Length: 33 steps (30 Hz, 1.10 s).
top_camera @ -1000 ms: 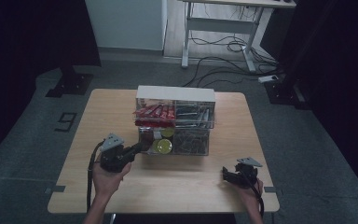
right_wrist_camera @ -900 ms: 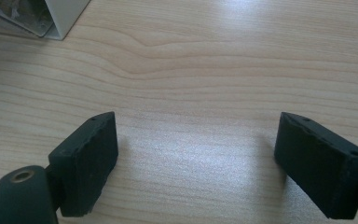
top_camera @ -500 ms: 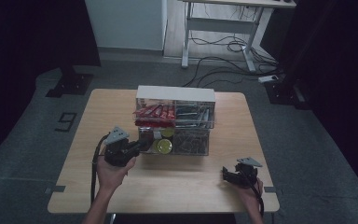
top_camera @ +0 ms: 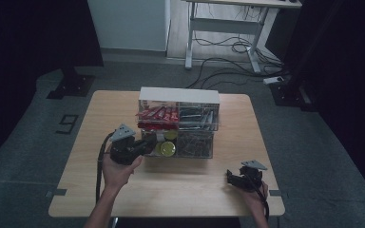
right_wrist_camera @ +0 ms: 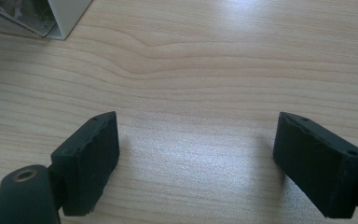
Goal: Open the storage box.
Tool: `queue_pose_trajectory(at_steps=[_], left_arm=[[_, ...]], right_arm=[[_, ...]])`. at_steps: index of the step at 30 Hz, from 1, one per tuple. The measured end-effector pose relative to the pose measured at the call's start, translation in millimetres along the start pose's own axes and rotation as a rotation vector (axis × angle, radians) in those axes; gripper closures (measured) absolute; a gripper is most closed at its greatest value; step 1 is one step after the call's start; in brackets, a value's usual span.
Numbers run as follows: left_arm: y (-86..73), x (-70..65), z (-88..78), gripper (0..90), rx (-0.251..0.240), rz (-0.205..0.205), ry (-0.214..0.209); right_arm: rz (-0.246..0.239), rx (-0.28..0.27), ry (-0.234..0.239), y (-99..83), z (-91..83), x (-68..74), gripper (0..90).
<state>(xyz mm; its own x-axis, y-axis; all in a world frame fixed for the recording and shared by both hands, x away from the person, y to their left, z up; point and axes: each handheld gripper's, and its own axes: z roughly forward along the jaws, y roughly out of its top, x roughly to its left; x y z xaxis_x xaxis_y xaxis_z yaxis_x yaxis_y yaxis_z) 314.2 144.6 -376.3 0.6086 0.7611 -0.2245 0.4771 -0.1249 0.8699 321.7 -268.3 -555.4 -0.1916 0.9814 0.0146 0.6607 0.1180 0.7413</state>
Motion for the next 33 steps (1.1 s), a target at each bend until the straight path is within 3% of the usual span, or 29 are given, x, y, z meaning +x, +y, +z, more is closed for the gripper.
queue_pose_trajectory(at_steps=[33], left_arm=[[31.8, -1.6, 15.2, 90.0, 0.011, -0.002, -0.041]], right_arm=[[0.000, 0.000, -0.001, 0.0, 0.0, -0.1, 14.5]])
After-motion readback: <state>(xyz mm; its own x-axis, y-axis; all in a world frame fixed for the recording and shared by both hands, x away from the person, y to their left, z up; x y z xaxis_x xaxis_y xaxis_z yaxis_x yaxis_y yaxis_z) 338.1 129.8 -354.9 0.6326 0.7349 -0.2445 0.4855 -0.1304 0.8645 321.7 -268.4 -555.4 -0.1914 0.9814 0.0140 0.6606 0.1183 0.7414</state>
